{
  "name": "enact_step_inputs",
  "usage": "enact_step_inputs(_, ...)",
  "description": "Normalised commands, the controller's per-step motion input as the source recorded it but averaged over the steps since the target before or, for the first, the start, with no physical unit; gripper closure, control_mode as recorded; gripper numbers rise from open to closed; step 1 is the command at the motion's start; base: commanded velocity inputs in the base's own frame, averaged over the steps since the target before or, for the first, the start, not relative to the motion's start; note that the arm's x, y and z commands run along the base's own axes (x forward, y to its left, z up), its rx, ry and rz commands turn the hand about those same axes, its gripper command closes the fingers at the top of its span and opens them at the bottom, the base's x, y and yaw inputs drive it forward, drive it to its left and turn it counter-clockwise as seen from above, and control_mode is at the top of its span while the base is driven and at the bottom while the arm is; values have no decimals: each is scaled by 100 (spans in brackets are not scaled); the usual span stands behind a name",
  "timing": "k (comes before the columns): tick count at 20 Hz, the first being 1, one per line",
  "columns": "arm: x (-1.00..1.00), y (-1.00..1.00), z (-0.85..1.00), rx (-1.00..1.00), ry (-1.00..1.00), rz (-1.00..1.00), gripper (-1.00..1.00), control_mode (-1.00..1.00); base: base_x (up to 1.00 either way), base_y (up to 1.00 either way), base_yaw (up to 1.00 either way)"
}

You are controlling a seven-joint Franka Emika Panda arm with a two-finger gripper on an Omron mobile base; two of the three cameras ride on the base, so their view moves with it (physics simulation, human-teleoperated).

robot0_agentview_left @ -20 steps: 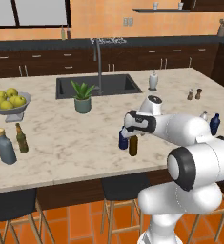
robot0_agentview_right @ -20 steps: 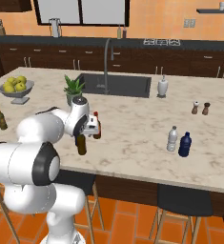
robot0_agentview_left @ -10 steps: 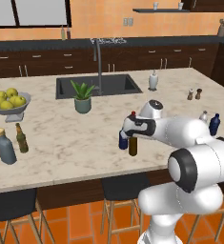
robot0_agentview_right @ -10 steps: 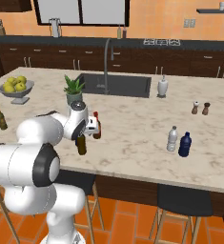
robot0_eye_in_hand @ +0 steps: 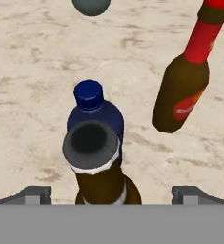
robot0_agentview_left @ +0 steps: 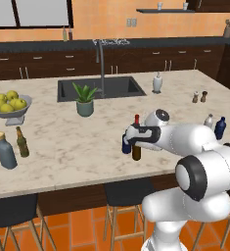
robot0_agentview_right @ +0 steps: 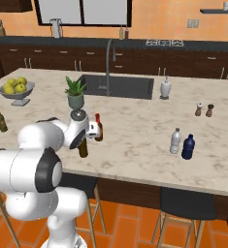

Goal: Move the plastic bottles in the middle to the plastics group, and the glass bottles in the middle to the glass group.

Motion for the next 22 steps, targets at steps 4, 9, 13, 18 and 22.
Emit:
enact_step_inputs(4, 1, 0, 0, 12, -2, 0, -100, -100, 0, 0, 0)
enact_step_inputs(9, 1, 0, -8, 9, -3, 0, 100, -100, 0, 0, 0)
enact_step_inputs(13, 0, 0, -9, 4, -7, 0, 100, -100, 0, 0, 0)
enact_step_inputs(18, -9, -1, 4, 5, -8, 2, 100, -100, 0, 0, 0)
enact_step_inputs(22, -17, -10, 23, 7, -2, 3, 100, -100, 0, 0, 0)
